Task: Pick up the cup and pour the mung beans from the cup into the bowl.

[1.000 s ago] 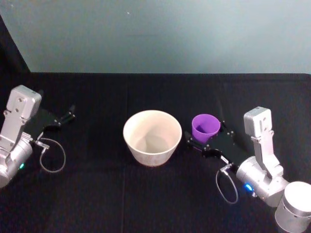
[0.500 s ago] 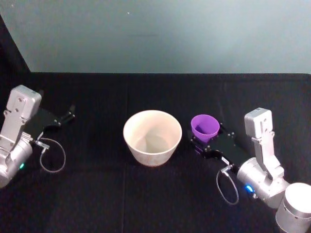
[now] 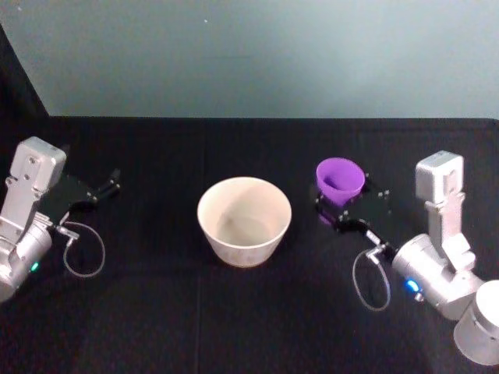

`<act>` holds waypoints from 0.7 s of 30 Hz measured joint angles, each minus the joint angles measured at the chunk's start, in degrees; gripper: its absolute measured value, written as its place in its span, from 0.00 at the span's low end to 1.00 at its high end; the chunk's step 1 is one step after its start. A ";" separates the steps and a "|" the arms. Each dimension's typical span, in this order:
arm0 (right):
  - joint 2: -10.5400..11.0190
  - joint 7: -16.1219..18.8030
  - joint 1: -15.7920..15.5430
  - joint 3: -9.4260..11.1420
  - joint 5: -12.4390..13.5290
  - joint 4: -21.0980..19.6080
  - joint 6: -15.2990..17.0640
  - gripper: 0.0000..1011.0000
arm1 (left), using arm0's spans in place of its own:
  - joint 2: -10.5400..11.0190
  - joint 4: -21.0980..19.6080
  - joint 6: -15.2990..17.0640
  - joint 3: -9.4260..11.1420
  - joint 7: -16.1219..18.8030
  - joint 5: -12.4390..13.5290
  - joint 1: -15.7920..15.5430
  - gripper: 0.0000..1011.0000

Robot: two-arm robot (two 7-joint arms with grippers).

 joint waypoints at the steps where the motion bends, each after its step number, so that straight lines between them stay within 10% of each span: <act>1: 0.04 0.02 -0.06 0.17 0.29 -0.45 0.03 0.73 | 0.00 0.00 0.00 0.00 0.00 0.00 0.00 0.99; 21: 0.81 0.10 -0.41 1.17 3.29 -6.53 2.55 0.73 | 0.00 0.00 0.00 0.00 0.00 0.00 0.00 0.99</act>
